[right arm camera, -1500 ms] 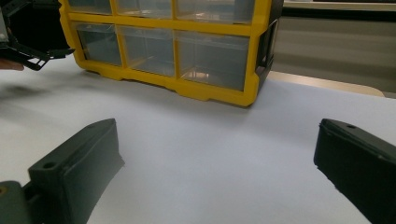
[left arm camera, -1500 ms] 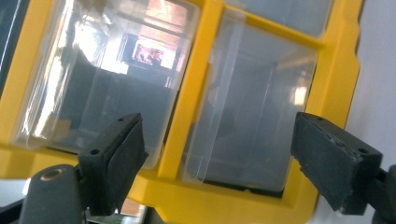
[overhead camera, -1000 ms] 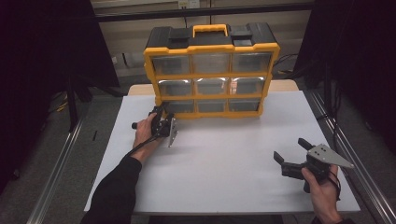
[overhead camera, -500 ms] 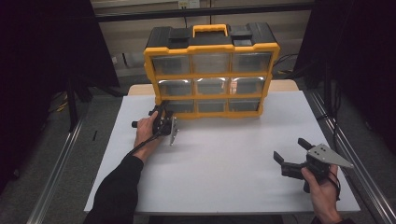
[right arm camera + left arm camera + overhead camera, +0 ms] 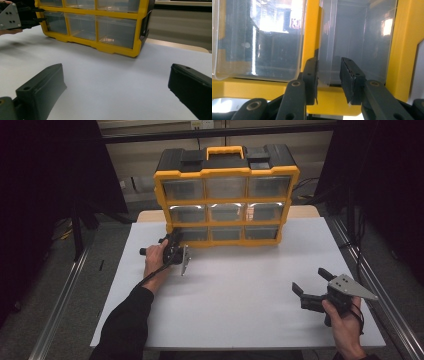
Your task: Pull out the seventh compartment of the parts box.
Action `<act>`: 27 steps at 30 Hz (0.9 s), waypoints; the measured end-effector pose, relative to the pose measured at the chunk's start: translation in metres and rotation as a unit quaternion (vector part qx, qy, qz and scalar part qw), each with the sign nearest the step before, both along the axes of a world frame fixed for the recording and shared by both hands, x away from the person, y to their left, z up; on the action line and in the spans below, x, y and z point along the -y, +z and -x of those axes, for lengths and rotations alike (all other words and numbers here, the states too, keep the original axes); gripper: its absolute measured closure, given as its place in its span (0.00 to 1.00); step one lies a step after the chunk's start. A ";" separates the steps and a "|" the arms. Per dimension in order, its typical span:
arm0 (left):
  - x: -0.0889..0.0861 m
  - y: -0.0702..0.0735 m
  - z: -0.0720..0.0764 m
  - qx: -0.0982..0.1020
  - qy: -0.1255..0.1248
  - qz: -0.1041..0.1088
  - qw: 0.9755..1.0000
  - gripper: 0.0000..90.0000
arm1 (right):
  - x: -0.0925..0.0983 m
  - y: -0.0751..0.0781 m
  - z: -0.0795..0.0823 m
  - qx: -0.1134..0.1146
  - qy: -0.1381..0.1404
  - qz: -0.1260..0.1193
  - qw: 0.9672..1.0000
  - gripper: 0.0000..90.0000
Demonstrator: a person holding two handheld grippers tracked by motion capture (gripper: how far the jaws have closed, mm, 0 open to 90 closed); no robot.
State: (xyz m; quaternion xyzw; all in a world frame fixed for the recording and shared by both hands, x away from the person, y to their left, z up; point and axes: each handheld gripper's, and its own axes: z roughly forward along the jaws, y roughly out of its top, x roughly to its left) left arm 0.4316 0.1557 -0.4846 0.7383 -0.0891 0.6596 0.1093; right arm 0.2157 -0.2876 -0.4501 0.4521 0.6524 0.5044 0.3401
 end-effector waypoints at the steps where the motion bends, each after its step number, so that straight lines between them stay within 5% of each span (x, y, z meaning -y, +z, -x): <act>1: 0.001 0.001 0.000 0.002 -0.003 -0.009 1.000 0.75 | 0.000 0.000 0.000 -0.001 0.000 -0.001 1.000 0.00; 2: 0.000 0.000 -0.001 0.001 -0.009 0.007 1.000 0.77 | 0.000 0.000 0.000 -0.002 0.000 -0.002 1.000 0.00; 7: -0.001 0.002 -0.001 0.006 -0.008 0.018 1.000 0.85 | 0.000 0.000 0.000 0.000 0.000 -0.001 1.000 0.00; 9: 0.000 0.004 0.000 0.013 -0.002 -0.001 1.000 0.85 | 0.000 0.000 0.000 0.001 0.002 0.001 1.000 0.00; 23: 0.000 0.004 0.000 0.014 -0.001 0.003 1.000 0.86 | 0.000 0.000 0.000 0.000 0.001 -0.003 1.000 0.00; 25: 0.000 0.005 0.000 -0.001 0.001 -0.009 1.000 0.87 | 0.000 0.000 0.000 0.000 -0.001 -0.003 1.000 0.00; 27: 0.001 0.005 0.001 0.010 -0.001 -0.003 1.000 0.87 | 0.000 0.000 0.000 -0.001 0.000 -0.003 1.000 0.00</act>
